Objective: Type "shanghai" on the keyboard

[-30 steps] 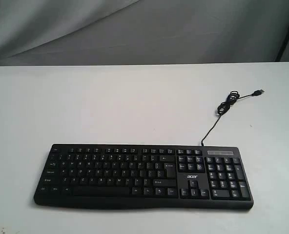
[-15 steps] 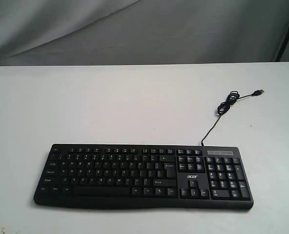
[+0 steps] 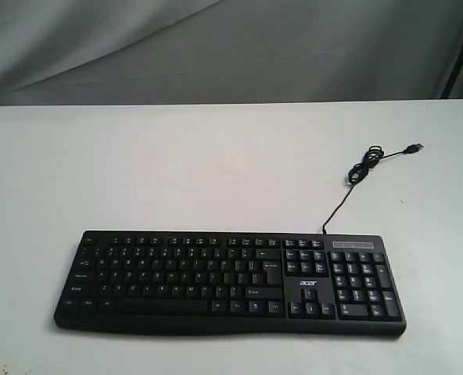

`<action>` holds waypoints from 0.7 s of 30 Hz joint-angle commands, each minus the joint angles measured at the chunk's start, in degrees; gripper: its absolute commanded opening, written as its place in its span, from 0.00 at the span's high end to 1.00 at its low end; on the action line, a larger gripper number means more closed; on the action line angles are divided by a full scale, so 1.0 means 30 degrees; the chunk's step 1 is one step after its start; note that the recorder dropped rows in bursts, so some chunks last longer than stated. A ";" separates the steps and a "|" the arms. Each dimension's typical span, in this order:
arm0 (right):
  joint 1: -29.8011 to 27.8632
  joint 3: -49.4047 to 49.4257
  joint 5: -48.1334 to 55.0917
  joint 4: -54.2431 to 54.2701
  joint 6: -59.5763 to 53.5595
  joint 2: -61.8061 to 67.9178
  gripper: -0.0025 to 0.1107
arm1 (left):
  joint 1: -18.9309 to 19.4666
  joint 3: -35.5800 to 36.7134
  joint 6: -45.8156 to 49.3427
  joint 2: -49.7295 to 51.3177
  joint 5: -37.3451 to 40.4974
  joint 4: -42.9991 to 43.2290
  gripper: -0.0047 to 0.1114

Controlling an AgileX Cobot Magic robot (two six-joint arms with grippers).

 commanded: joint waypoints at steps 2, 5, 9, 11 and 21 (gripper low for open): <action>-0.0162 -0.0287 -0.9692 -0.0017 0.7497 -0.0040 0.98 | -0.0123 0.0033 -0.0051 -0.0047 -0.0114 0.0000 0.96; -0.0162 -0.2911 -0.8162 0.0488 0.7540 -0.0040 0.98 | -0.0123 0.0033 -0.0051 -0.0047 -0.0114 0.0000 0.96; -0.0162 -0.7829 -0.5975 0.0271 0.7239 0.4036 0.98 | -0.0123 0.0033 -0.0051 -0.0047 -0.0114 0.0000 0.96; -0.0127 -1.1396 -0.2504 -0.2976 0.7821 0.8414 0.98 | -0.0123 0.0033 -0.0051 -0.0047 -0.0114 0.0000 0.96; -0.0100 -2.0109 1.0290 -2.1820 1.5319 2.2680 0.98 | -0.0123 0.0033 -0.0051 -0.0047 -0.0114 0.0000 0.96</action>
